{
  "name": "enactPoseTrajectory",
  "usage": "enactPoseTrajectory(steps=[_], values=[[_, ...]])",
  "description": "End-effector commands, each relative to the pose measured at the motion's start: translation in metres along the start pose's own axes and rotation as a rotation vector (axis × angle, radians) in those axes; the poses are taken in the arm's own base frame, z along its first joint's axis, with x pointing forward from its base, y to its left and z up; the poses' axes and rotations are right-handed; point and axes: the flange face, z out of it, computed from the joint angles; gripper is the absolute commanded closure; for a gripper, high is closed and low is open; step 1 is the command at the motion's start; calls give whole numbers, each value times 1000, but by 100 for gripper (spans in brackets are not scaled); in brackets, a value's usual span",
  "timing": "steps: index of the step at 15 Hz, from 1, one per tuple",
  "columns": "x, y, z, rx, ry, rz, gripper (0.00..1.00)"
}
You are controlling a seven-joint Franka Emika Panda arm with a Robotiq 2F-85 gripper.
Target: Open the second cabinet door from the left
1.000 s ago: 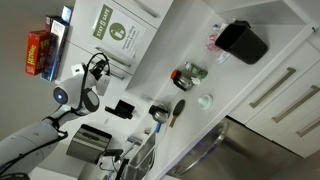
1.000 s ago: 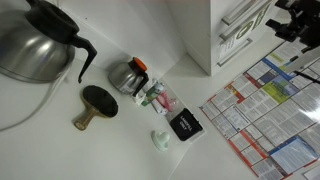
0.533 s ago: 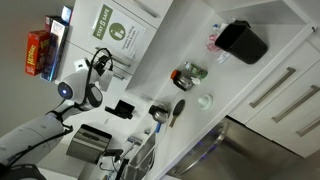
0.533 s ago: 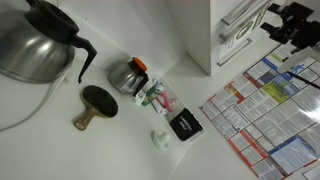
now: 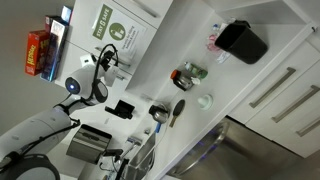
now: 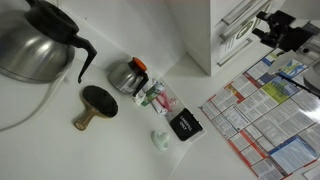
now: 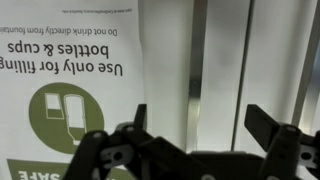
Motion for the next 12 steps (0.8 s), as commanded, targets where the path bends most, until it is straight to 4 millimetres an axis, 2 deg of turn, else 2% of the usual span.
enactPoseTrajectory(steps=[1,4,5,7,10,12], values=[[3,0,10,-14,22,-22,0],[-2,0,18,-7,15,-21,0],[-3,0,20,-5,14,-24,25],[-4,-1,24,-1,13,-29,34],[-5,-3,29,4,13,-62,60],[-6,-3,31,3,10,-81,73]])
